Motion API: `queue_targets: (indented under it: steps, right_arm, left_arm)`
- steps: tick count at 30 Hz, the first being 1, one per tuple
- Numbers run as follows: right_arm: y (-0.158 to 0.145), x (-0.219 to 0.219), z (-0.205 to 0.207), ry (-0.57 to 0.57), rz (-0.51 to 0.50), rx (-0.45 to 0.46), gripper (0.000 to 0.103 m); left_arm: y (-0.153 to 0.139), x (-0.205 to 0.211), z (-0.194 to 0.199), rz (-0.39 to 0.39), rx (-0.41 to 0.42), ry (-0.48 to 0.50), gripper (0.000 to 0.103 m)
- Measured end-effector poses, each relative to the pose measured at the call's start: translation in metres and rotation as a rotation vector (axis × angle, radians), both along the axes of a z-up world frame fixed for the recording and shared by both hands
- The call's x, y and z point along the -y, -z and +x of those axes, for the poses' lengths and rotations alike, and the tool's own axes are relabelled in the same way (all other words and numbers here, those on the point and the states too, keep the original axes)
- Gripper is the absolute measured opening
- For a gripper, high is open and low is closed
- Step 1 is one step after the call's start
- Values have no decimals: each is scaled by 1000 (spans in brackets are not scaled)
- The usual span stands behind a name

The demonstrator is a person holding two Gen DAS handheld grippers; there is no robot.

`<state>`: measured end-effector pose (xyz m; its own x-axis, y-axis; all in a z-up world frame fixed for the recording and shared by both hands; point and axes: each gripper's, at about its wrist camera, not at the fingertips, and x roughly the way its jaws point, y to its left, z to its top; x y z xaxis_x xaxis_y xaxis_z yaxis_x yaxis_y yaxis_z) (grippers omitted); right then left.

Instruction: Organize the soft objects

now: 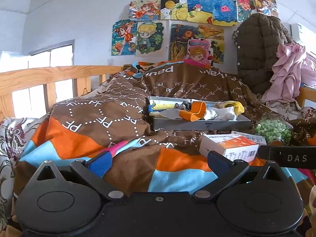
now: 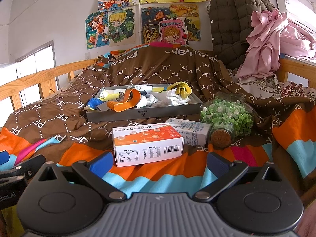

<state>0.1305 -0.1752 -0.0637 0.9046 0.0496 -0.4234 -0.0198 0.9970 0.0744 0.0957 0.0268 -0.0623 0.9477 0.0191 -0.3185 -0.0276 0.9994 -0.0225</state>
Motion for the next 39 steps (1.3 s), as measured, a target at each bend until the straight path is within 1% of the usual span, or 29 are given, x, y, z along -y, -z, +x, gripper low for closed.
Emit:
queue_targets:
  steps: [8,39]
  right_arm:
    - [0,1,2,3,4,-9,103]
    - [-2,0,1,-3,-1,-9,103]
  left_arm:
    - [0,4,1,29,-10,9,102]
    - [2,4,4,48,-31,12,102]
